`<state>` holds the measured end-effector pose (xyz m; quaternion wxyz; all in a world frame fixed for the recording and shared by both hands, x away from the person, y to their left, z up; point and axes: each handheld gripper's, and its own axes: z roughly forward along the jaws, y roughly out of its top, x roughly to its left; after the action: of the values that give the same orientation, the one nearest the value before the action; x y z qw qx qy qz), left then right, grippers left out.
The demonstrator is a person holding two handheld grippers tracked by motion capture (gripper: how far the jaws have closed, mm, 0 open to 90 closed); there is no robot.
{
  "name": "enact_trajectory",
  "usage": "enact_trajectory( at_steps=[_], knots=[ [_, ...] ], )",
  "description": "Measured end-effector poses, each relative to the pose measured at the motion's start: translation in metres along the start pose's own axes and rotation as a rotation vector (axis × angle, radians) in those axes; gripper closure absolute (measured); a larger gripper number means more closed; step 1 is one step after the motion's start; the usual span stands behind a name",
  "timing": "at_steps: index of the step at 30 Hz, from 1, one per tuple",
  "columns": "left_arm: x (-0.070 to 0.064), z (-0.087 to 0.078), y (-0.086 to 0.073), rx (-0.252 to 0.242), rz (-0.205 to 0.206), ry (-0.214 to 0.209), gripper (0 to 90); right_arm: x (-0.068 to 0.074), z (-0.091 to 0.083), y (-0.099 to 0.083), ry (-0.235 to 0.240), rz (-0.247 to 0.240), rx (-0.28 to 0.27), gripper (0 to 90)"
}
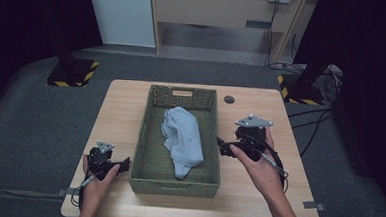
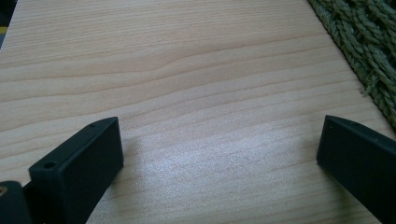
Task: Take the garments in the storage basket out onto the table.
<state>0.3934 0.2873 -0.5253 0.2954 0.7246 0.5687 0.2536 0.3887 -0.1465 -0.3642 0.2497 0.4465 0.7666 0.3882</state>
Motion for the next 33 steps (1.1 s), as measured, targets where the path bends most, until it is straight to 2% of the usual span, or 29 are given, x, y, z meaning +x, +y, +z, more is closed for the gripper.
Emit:
enact_trajectory(
  at_steps=[9, 19, 27, 33],
  knots=[
    [0.0, 0.0, 0.0, 0.0, 0.0, 0.0, 0.0, 0.022, 0.021, 0.018, 0.044, -0.03, 0.003, 2.6],
    [0.0, 0.0, 0.0, 0.0, 0.0, 0.0, 0.0, 0.038, 0.042, 0.021, 0.079, -0.035, 0.02, 2.6],
    [0.0, 0.0, 0.0, 0.0, 0.0, 0.0, 0.0, 0.058, 0.064, 0.027, 0.116, -0.036, 0.027, 2.3],
    [0.0, 0.0, 0.0, 0.0, 0.0, 0.0, 0.0, 0.069, 0.08, 0.029, 0.126, -0.046, 0.044, 2.4]
  ],
)
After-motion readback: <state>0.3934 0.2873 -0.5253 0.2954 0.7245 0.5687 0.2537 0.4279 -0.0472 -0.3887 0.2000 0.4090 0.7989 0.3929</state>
